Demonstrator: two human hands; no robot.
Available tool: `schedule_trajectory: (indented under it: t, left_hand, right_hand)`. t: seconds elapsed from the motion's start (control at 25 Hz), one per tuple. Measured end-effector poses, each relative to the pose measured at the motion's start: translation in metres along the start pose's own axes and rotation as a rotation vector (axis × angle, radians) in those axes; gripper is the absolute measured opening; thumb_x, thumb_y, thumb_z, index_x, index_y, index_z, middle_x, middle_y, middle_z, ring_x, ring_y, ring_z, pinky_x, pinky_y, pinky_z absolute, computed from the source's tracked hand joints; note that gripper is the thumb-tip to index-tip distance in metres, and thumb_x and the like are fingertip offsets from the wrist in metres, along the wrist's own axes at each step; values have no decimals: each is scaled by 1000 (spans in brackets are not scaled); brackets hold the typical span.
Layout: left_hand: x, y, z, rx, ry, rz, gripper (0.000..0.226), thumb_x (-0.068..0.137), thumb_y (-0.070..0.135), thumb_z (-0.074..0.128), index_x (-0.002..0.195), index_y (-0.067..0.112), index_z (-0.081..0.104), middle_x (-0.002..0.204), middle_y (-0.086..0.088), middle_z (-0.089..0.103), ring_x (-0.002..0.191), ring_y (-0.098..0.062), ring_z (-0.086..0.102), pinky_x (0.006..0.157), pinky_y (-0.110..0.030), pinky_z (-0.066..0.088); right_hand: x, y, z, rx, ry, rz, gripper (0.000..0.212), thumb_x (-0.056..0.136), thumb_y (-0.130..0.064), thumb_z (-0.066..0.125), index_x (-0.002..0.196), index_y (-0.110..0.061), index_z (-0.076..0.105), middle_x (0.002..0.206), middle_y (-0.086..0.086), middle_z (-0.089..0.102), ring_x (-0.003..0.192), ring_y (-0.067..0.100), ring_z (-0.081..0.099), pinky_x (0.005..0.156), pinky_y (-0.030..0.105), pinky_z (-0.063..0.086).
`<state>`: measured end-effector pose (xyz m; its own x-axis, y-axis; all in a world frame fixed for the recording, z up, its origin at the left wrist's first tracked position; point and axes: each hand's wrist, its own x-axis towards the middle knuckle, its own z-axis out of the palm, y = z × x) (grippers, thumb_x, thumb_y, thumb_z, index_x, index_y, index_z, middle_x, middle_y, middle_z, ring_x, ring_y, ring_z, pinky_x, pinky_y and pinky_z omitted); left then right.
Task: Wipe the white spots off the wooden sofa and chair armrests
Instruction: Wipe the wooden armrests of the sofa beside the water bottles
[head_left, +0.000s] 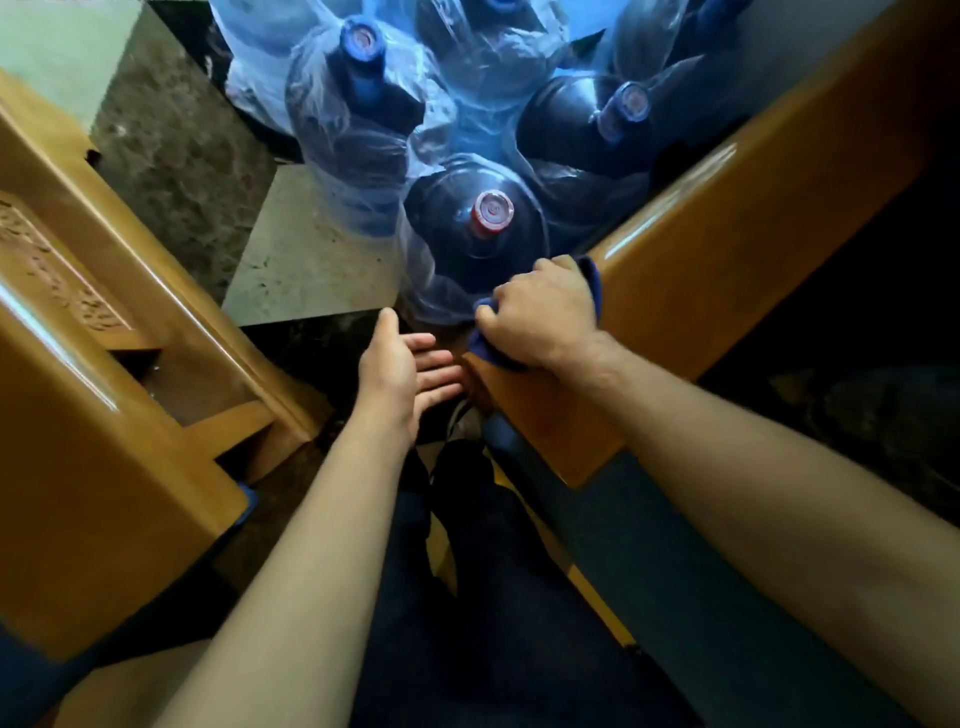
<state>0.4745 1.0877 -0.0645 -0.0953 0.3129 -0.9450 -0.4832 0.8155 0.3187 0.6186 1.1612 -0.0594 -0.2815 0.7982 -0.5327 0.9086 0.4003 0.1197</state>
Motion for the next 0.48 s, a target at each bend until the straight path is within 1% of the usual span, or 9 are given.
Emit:
schedule_trajectory:
  t: [0.04,0.08,0.12,0.2,0.24,0.28,0.36,0.44,0.48]
  left_hand:
    - [3,3,0,51,36,32,55,104,54,30,95,8,59,99,-20,66,84,-35,67,77,-44,56]
    - [7,5,2,93,76,76,50,103,52,33,92,11,59,94,-16,65,80,-31,66,80,-42,53]
    - [8,8,5,122,104,123,47,102,51,35,88,13,59,89,-13,65,79,-29,64,81,-40,50]
    - [9,13,15,217,95,196,46,97,54,39,86,16,62,87,-7,65,87,-26,63,83,-39,48]
    - [9,14,22,315,61,216,47,92,59,39,86,18,64,91,-6,67,92,-26,63,85,-40,47]
    - [7,15,30,423,8,232,50,86,61,39,87,20,66,94,-6,69,96,-27,65,88,-41,47]
    - [1,14,54,618,-112,275,55,85,61,36,90,16,68,99,-10,73,100,-32,67,94,-45,49]
    - [-1,14,78,960,-191,457,61,88,55,26,97,7,63,106,-18,71,105,-37,64,98,-51,47]
    - [3,14,88,1134,-209,577,55,91,49,23,100,6,56,109,-21,69,106,-40,62,94,-51,46]
  right_hand:
    - [-20,-14,10,112,143,-9,43,94,-46,47,93,-16,78,98,7,78,101,34,66,97,43,40]
    - [-44,-24,24,235,286,-43,36,94,-43,54,93,-16,78,102,7,77,107,35,65,104,46,41]
    - [-71,-31,42,314,397,-92,30,95,-38,58,104,-17,77,117,7,75,122,37,61,113,50,38]
    - [-118,-31,81,189,444,-213,41,97,-26,60,137,-23,65,156,5,52,149,41,38,124,56,27]
    - [-137,-24,98,117,451,-241,49,98,-22,62,146,-28,57,163,4,41,153,40,31,124,56,27]
    - [-153,-19,112,118,482,-197,53,98,-23,63,149,-34,53,165,3,38,154,39,30,123,55,30]
    - [-168,-11,126,229,540,-35,53,100,-37,63,151,-40,48,164,5,38,154,36,32,120,56,36]
    - [-165,0,131,365,506,123,59,99,-51,55,155,-41,40,168,3,31,157,32,23,122,57,29]
    - [-157,8,129,419,488,205,63,99,-54,51,158,-41,34,171,1,24,159,31,17,125,57,22]
